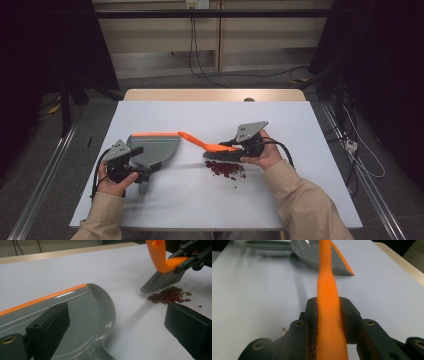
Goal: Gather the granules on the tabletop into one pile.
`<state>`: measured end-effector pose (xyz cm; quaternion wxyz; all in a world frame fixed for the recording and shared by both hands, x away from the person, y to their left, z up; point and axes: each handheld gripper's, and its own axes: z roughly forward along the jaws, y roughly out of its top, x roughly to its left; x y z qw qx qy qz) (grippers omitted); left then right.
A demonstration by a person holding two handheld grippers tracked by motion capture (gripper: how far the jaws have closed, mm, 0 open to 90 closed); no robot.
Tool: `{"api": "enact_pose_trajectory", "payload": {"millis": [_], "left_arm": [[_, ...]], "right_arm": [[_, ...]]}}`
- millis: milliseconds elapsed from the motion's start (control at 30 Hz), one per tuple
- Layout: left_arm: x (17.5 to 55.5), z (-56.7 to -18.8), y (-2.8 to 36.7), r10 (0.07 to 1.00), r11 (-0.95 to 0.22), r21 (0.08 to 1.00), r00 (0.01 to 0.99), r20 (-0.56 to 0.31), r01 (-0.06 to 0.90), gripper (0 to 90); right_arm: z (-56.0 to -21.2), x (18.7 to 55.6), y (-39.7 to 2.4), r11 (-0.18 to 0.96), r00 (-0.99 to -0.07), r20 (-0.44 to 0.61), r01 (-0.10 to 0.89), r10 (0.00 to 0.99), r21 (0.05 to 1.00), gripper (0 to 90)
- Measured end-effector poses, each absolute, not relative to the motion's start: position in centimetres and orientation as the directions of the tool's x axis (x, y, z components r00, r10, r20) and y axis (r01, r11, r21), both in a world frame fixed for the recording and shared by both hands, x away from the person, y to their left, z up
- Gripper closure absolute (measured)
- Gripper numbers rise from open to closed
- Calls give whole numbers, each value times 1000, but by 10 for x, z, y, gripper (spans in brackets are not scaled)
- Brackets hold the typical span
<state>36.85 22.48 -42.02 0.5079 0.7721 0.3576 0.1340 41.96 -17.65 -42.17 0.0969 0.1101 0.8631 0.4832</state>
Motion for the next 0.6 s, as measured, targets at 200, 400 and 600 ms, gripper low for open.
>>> {"api": "enact_pose_trajectory", "payload": {"millis": [200,400,600], "left_arm": [[368,-420,225,689,-224,879,706,-162,420,60],[368,-420,225,687,-227,880,709,-158,417,60],[369,-420,225,689,-225,878,706,-162,421,59]], "right_arm": [[-413,412,-178,461,-949,-37,118,313,880,712],[-409,388,-174,432,-959,13,139,282,891,712],[-422,362,-174,410,-964,92,191,250,892,712]]}}
